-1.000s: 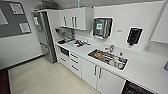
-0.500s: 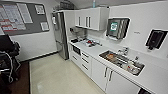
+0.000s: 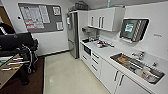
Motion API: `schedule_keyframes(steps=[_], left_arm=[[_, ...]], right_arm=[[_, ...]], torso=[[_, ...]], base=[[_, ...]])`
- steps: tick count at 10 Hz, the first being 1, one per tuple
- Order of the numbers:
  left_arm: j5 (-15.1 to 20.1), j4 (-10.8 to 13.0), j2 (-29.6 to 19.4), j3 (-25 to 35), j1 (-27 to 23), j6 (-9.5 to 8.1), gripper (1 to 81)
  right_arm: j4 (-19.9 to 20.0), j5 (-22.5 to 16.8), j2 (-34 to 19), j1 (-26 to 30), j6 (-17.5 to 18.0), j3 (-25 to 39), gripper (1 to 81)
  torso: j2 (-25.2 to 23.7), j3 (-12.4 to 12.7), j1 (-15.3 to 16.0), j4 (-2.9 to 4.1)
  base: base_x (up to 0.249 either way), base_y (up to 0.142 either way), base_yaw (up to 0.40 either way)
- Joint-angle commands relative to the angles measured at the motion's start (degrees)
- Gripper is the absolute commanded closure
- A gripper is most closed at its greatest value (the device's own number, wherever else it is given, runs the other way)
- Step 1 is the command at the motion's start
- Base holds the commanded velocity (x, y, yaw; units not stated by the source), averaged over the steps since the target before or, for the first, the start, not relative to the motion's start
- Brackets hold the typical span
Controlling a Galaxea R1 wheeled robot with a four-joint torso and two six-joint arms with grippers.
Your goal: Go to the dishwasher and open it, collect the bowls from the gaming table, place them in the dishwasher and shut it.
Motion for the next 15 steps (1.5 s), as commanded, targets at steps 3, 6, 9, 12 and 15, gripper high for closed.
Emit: schedule_keyframes(steps=[3, 6, 9, 12, 15], left_arm=[[3.31, 0.59, -0.24, 0.0, -2.42, 0.03, 1.0], [3.31, 0.59, -0.33, 0.0, -2.42, 0.03, 1.0], [3.31, 0.59, -0.41, 0.0, -2.42, 0.03, 1.0], [3.31, 0.59, -0.33, 0.0, -2.42, 0.03, 1.0], [3.31, 0.59, -0.24, 0.0, -2.33, 0.03, 1.0]], right_arm=[[0.2, -3.38, 0.0, 2.4, -0.22, 0.2, 1.0], [0.29, -3.38, 0.0, 2.57, 0.31, 0.2, 1.0], [0.29, -3.38, -0.08, 2.75, 0.31, 0.2, 1.0], [0.29, -3.29, -0.08, 2.67, 0.31, 0.12, 1.0], [0.29, -3.38, 0.09, 2.31, 0.31, 0.2, 1.0]], torso=[[0.0, 2.58, -0.02, -0.37], [-0.05, 3.43, -0.1, 5.15], [-0.05, 3.32, -0.1, 1.93], [-0.05, 3.32, -0.1, 5.12], [-0.05, 3.32, -0.1, 4.98]], base=[[0.0, 0.0, 0.356], [0.0, 0.0, 0.357], [0.0, 0.0, 0.356], [0.0, 0.0, 0.356], [0.0, 0.0, 0.356]])
